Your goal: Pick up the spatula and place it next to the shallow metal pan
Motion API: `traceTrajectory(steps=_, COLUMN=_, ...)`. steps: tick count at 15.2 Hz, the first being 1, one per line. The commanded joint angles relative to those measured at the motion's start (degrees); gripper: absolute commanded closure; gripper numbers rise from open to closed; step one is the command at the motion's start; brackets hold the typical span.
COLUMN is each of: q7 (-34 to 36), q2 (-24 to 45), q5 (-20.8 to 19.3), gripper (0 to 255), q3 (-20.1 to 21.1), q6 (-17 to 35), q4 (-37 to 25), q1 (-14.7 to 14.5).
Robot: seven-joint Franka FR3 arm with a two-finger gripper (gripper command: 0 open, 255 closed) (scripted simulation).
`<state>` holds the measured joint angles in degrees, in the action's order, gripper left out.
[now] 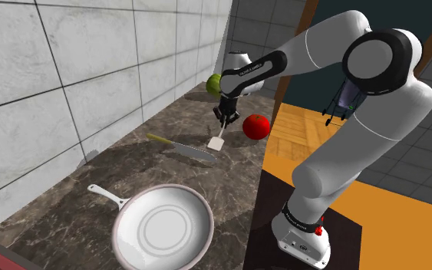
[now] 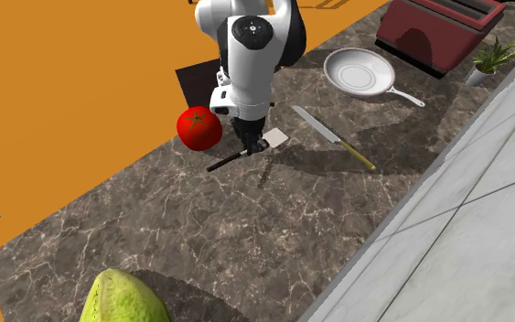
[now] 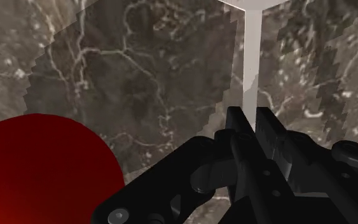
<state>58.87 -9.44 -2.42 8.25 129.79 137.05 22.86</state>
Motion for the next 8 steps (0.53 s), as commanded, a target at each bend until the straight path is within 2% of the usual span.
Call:
traceTrajectory(steps=1, q7=-0.20, q2=-0.87, q5=0.23, gripper=255, q3=-0.04, q6=-1.86, q4=-0.97, q1=-0.05)
traceTrajectory(steps=8, q7=-0.81, q2=-3.32, q5=0.74, gripper=255, q3=-0.22, q6=-7.49, q4=-4.19, q1=-0.14)
